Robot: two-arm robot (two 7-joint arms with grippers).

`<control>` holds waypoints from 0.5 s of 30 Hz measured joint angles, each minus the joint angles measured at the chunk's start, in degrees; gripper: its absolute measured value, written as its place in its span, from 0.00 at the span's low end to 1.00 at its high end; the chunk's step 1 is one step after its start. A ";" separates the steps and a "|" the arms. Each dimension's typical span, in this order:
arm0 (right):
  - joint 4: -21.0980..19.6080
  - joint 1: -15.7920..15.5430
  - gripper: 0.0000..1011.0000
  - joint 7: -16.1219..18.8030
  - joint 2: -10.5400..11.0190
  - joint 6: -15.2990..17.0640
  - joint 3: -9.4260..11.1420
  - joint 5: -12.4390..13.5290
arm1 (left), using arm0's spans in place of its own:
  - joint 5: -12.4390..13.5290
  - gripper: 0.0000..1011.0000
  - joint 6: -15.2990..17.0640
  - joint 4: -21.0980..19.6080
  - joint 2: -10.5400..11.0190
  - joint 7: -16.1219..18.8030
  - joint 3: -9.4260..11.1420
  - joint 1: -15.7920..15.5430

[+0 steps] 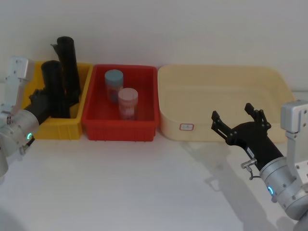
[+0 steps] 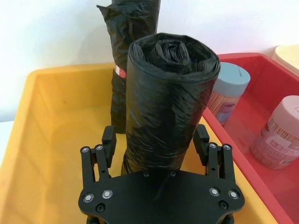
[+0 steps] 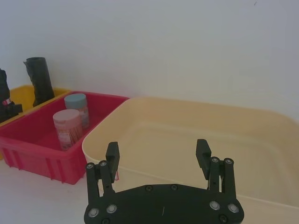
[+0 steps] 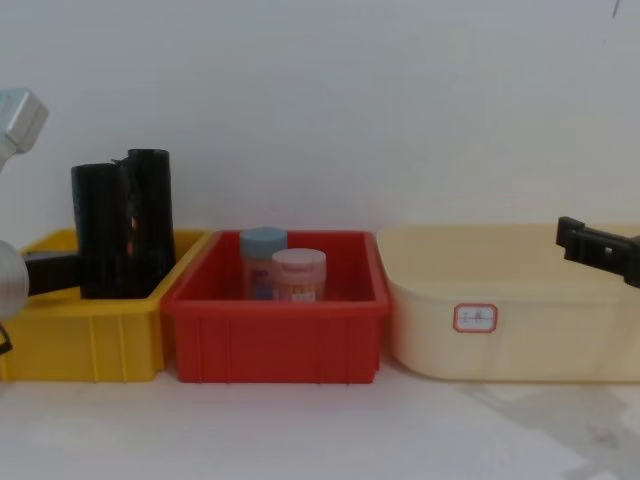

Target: Pick up the garbage bag with the one hand and transfer it to the other hand.

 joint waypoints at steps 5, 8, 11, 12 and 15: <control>0.00 0.00 0.99 0.00 0.00 0.00 0.00 0.00 | 0.04 0.99 -0.08 0.45 -0.06 -0.21 0.17 -0.23; 0.00 0.00 0.99 0.00 0.00 0.00 0.00 0.00 | 0.06 0.95 -0.12 0.65 -0.09 -0.32 0.25 -0.33; 0.00 0.00 0.99 0.00 0.00 0.00 0.00 0.00 | 0.09 0.87 -0.14 0.82 -0.10 -0.38 0.31 -0.42; 0.00 0.00 0.99 0.00 0.00 0.00 0.00 0.00 | 0.10 0.86 -0.15 0.88 -0.11 -0.41 0.33 -0.47; 0.00 0.00 0.99 0.00 0.00 0.00 0.00 0.00 | 0.12 0.77 -0.17 1.00 -0.13 -0.47 0.38 -0.51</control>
